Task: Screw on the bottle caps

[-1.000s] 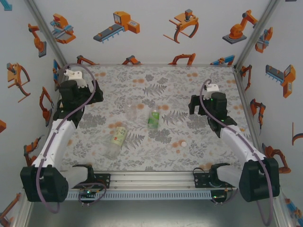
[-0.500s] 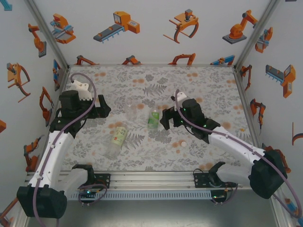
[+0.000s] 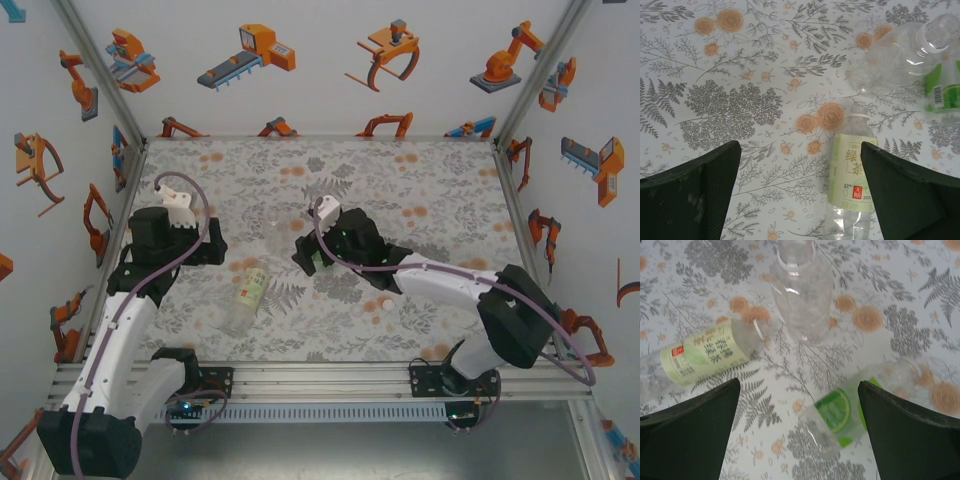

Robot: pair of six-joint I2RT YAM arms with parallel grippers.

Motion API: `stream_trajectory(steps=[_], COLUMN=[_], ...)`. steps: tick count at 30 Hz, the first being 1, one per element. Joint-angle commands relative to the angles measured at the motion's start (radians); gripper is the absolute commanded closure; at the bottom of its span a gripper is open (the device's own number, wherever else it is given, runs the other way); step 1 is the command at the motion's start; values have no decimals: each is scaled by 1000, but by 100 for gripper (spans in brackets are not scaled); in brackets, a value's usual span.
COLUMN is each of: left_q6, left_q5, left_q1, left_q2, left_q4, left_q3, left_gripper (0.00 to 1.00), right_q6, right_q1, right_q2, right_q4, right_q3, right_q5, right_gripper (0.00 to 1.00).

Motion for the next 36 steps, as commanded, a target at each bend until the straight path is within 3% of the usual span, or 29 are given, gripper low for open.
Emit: stream_trajectory(steps=[1, 12, 24, 36], left_q6=[51, -18, 91, 86], left_q5=[-64, -135, -205, -235], left_q1=[-25, -50, -131, -152], left_q2=[-4, -74, -44, -66], left_q4=[-12, 34, -9, -19], left_q3=[14, -19, -5, -12], left_gripper=[3, 3, 3, 3], right_q6=[-24, -33, -42, -15], right_q1=[11, 30, 27, 25], right_q2=[62, 275, 468, 581], right_q4=[156, 252, 252, 250], right_q3=[43, 171, 331, 445], right_q5=[-12, 1, 43, 32], right_gripper=[10, 9, 11, 18])
